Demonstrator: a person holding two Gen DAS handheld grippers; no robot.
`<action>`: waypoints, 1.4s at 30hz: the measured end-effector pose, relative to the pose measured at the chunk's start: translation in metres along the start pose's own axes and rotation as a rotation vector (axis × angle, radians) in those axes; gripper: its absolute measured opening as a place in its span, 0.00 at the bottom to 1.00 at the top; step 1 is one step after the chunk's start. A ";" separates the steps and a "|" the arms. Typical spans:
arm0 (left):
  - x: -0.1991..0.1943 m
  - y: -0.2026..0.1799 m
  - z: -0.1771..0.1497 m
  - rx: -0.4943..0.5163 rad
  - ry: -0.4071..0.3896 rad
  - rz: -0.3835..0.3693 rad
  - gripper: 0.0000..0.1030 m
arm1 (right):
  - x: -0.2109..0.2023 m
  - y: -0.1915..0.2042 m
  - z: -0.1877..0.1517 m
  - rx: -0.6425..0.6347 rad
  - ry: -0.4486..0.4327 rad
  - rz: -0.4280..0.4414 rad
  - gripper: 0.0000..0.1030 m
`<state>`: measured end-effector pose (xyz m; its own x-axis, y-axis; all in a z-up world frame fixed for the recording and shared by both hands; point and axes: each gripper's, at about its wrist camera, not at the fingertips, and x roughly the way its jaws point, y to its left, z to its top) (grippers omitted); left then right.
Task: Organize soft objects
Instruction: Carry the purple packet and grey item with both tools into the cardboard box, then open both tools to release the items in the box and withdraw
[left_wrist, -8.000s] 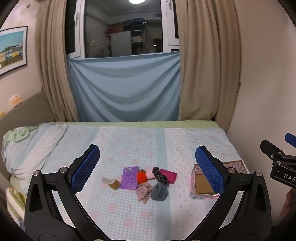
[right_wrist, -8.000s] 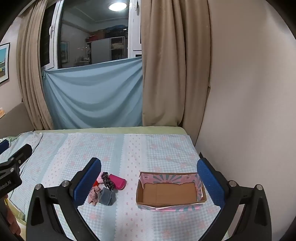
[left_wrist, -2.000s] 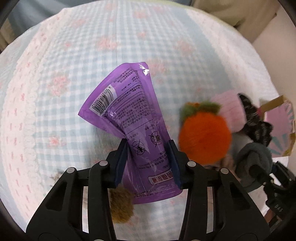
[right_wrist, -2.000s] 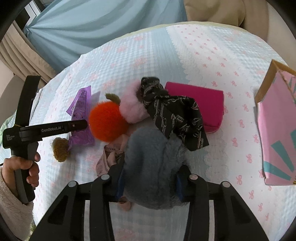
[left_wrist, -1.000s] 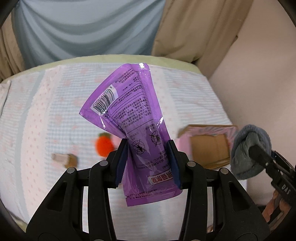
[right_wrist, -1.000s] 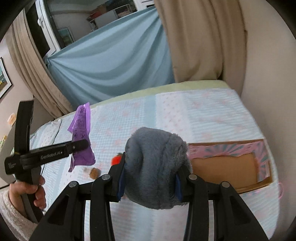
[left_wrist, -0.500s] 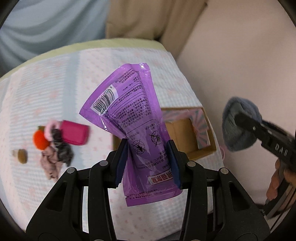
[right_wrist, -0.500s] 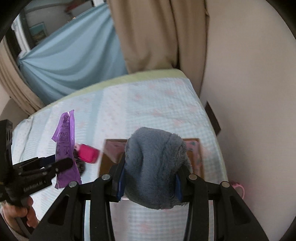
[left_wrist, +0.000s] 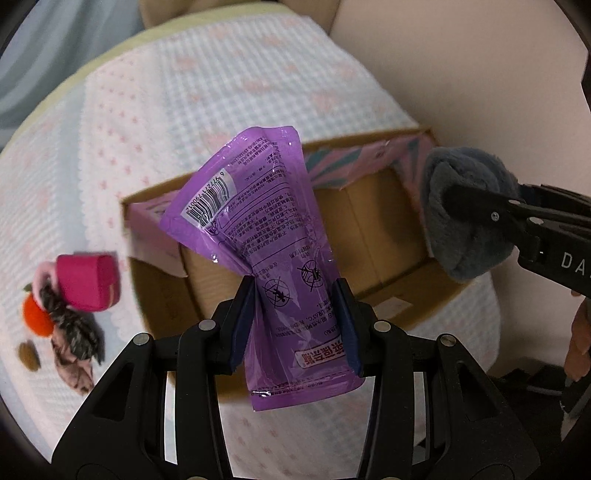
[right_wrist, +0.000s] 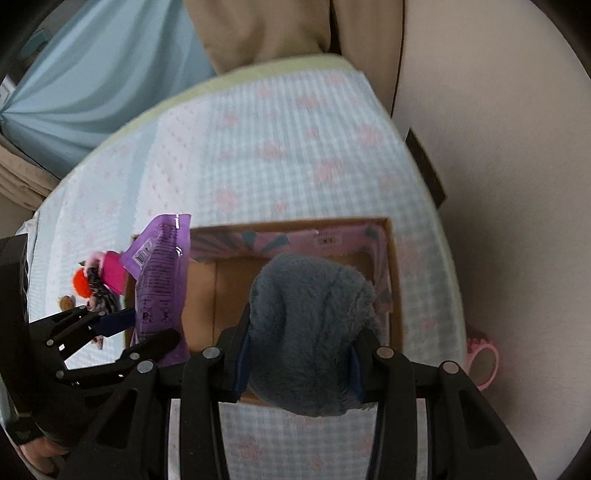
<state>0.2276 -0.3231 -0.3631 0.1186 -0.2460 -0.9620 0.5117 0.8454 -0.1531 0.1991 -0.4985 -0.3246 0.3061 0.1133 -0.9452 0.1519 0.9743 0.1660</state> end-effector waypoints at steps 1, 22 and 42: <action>0.009 0.001 0.001 0.007 0.013 0.007 0.37 | 0.009 -0.001 0.002 0.004 0.014 -0.001 0.37; 0.046 -0.002 0.002 0.149 0.076 0.069 1.00 | 0.084 -0.018 0.014 0.065 0.141 0.044 1.00; -0.038 -0.015 -0.024 0.104 -0.041 0.089 1.00 | -0.005 0.000 -0.012 0.047 -0.021 0.004 1.00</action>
<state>0.1953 -0.3150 -0.3295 0.2017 -0.1931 -0.9602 0.5830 0.8115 -0.0408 0.1865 -0.4973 -0.3228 0.3263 0.1131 -0.9385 0.1942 0.9636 0.1837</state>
